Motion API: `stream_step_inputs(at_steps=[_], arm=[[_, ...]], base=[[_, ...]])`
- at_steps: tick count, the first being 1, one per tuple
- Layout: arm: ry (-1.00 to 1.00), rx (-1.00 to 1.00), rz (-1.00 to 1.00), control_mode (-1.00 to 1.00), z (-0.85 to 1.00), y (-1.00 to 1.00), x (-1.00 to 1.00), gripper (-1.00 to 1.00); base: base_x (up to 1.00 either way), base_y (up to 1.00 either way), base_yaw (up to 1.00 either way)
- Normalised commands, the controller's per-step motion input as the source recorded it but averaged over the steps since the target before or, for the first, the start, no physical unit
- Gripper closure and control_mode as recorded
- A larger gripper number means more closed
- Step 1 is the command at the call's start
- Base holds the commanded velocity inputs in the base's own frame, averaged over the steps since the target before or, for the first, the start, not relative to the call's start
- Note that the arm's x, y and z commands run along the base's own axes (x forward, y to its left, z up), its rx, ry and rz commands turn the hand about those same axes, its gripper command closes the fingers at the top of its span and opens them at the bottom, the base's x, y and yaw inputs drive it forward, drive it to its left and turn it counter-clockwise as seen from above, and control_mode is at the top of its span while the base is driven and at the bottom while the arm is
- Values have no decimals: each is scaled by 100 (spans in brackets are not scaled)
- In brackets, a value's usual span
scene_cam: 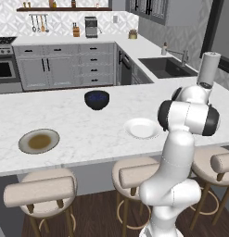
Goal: Pick the chicken drumstick and avocado from their plates and place them in the bowl. Then put the bowl in the fridge.
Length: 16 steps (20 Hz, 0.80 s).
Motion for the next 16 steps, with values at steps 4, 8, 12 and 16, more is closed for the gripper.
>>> stream_step_inputs(at_steps=[4, 8, 12, 16], arm=[[-9, 0, -4, -100, 48, 20, 4, -100], [-6, -2, -9, -100, 29, 58, 0, -100], [0, -5, -18, -100, 0, 96, -3, -100], [0, -5, -21, -100, 0, 64, 0, -100]], base=[[0, 0, 0], [0, 0, 0], [0, 0, 0], [0, 0, 0]])
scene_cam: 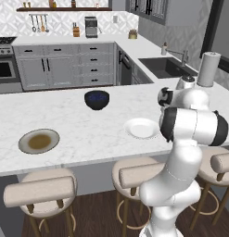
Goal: Pick the chicken drumstick and avocado from their plates and place them in the bowl. Then put the bowl in the fridge.
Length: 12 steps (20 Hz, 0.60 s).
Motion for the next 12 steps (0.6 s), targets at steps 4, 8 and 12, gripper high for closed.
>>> stream_step_inputs(at_steps=[4, 8, 12], arm=[[3, -2, -9, -100, 0, 15, 0, -100], [8, 0, -1, -100, -1, 0, 0, -100], [13, 0, 0, -100, -12, 0, 0, -100]], base=[[0, 0, 0], [0, 0, 0], [0, 0, 0]])
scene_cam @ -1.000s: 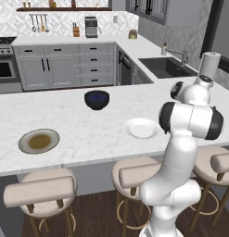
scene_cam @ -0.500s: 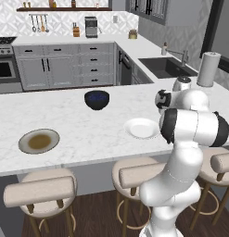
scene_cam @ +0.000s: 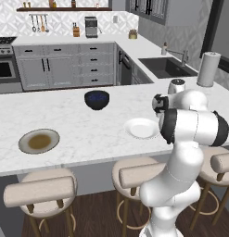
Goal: Pick the chicken drumstick and avocado from their plates and place them in the bowl. Then put the bowl in the fridge.
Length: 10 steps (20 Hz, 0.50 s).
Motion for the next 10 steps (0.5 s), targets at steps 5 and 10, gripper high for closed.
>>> stream_step_inputs(at_steps=[5, 10], arm=[[7, 2, 0, -100, -30, 0, 2, -100], [0, 1, 0, -100, -27, 0, 36, -100]], base=[[0, 0, 0], [0, 0, 0]])
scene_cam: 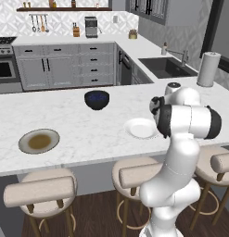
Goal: Pick the chicken drumstick and avocado from their plates and place them in the bowl. Then put the bowl in the fridge.
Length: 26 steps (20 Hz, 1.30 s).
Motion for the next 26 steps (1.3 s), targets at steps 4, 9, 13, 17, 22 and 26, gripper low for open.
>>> stream_step_inputs(at_steps=[4, 9, 13, 17, 22, 26], arm=[[0, 0, 0, -100, -19, 0, 34, -100], [0, 1, 0, -100, -26, -7, 24, -100], [0, 4, 0, -100, -22, -22, 18, -100], [1, 3, 0, -100, -12, -9, 16, -100], [1, 0, 0, -100, -27, 0, 5, -100], [0, 0, 0, -100, -34, 0, 0, -100]], base=[[0, 0, 0], [0, 0, 0], [0, 0, 0], [0, 0, 0], [0, 0, 0], [0, 0, 0]])
